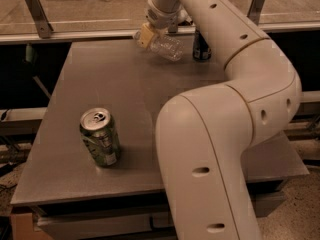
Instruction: Place water bottle upright
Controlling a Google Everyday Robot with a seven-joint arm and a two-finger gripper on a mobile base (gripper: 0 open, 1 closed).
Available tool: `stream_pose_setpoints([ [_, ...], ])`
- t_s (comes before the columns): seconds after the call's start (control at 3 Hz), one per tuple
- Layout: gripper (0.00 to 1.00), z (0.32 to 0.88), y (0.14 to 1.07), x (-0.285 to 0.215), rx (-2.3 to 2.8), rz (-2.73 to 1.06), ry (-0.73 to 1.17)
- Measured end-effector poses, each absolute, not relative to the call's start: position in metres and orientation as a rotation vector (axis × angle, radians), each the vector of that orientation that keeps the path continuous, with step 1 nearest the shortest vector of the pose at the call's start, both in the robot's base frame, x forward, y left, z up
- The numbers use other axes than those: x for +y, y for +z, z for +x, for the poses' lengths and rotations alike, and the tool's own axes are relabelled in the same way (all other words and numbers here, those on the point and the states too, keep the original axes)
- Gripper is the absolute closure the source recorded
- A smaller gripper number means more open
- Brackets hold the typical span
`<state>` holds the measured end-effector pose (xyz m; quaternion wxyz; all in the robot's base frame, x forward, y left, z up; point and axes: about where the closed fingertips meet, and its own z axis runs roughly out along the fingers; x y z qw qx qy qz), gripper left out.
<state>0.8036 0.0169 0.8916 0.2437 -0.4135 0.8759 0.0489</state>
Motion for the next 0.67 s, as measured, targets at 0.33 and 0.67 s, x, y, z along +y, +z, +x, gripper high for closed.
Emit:
stream_pose_setpoints([
  [0.33, 1.00, 0.767, 0.927, 0.003, 2.231, -1.243, 0.261],
  [0.67, 1.00, 0.702, 0.950, -0.014, 2.040, -1.370, 0.460],
])
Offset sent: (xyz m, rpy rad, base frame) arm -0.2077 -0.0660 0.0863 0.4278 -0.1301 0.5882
